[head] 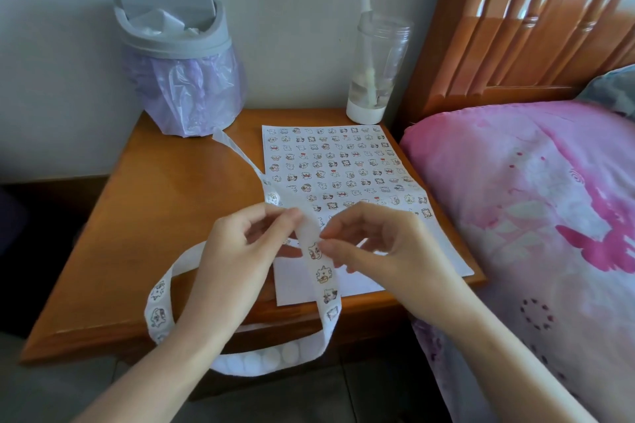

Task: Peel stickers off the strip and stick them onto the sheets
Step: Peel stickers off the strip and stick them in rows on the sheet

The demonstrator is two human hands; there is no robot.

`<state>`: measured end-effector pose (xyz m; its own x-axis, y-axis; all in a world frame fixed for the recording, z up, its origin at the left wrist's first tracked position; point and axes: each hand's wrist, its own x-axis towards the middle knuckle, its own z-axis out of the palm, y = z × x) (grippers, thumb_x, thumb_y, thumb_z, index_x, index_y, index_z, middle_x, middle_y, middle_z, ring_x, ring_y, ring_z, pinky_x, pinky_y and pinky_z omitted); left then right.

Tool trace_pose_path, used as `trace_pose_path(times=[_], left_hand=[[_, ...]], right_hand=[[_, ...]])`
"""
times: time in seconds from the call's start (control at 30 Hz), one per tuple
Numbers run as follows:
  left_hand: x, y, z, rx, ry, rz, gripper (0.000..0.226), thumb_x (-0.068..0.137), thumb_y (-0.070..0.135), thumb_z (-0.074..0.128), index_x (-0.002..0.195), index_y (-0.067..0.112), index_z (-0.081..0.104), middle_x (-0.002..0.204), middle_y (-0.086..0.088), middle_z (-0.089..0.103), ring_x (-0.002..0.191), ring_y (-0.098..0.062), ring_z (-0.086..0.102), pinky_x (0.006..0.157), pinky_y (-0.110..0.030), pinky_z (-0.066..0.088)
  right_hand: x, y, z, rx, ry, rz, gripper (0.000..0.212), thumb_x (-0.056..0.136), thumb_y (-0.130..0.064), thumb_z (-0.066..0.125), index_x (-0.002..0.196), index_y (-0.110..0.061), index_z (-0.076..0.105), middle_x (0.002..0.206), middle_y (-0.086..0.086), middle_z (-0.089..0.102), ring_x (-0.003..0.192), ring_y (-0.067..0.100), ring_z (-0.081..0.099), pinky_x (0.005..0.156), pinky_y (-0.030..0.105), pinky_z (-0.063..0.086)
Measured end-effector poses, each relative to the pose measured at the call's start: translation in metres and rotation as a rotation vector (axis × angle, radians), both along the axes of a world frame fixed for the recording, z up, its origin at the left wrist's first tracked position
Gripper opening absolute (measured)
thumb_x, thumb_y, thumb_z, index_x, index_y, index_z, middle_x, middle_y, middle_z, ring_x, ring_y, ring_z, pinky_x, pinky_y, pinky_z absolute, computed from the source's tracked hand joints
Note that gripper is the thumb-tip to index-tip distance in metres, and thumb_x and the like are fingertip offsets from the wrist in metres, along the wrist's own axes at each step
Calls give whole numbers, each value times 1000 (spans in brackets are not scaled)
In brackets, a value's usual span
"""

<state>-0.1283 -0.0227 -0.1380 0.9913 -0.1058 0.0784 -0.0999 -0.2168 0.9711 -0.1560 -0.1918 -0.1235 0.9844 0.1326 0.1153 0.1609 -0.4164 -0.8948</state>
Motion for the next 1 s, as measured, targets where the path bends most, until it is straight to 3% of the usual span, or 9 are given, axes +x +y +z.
trace_pose_path(times=[0.1, 0.23, 0.3, 0.5, 0.73, 1.0], left_hand=[[-2, -3, 4, -73, 55, -11, 29, 77, 44, 55, 86, 22, 70, 75, 15, 72, 73, 1, 69, 62, -7, 51], [-3, -6, 3, -140, 168, -62, 36, 78, 50, 54, 88, 21, 73, 80, 4, 75, 78, -12, 72, 83, -35, 56], [-3, -6, 5, -168, 195, -94, 37, 78, 50, 54, 87, 19, 73, 81, 1, 76, 79, -15, 73, 84, -38, 55], [-4, -9, 6, -125, 153, -127, 16, 82, 30, 60, 87, 18, 71, 76, 8, 75, 73, -6, 72, 67, -12, 55], [-4, -10, 4, -104, 113, -120, 14, 84, 28, 60, 85, 21, 72, 74, 13, 74, 73, -1, 70, 57, -2, 46], [-5, -12, 0, -50, 88, -124, 11, 84, 28, 61, 81, 25, 71, 72, 16, 73, 71, 3, 69, 57, -1, 45]], right_hand=[[0, -6, 2, 78, 32, -19, 10, 81, -12, 71, 90, -16, 70, 82, -2, 73, 68, 9, 67, 62, 22, 55], [-1, -7, 3, 105, -4, -37, 12, 81, -7, 70, 92, -12, 72, 80, -2, 73, 66, 8, 67, 63, 23, 57], [0, -7, 3, 116, -22, -58, 12, 82, -6, 69, 92, -10, 73, 79, -4, 73, 65, 7, 67, 64, 24, 57], [-1, -7, 2, 56, -49, -73, 10, 82, -9, 69, 90, -13, 74, 81, -6, 73, 70, 12, 68, 67, 28, 59], [-1, -7, 2, 10, -54, -72, 9, 82, -11, 70, 89, -14, 74, 79, -7, 73, 69, 6, 67, 67, 25, 58], [1, -7, 1, -69, -56, -104, 4, 80, -19, 72, 81, -22, 70, 83, -13, 68, 80, 7, 60, 71, 25, 53]])
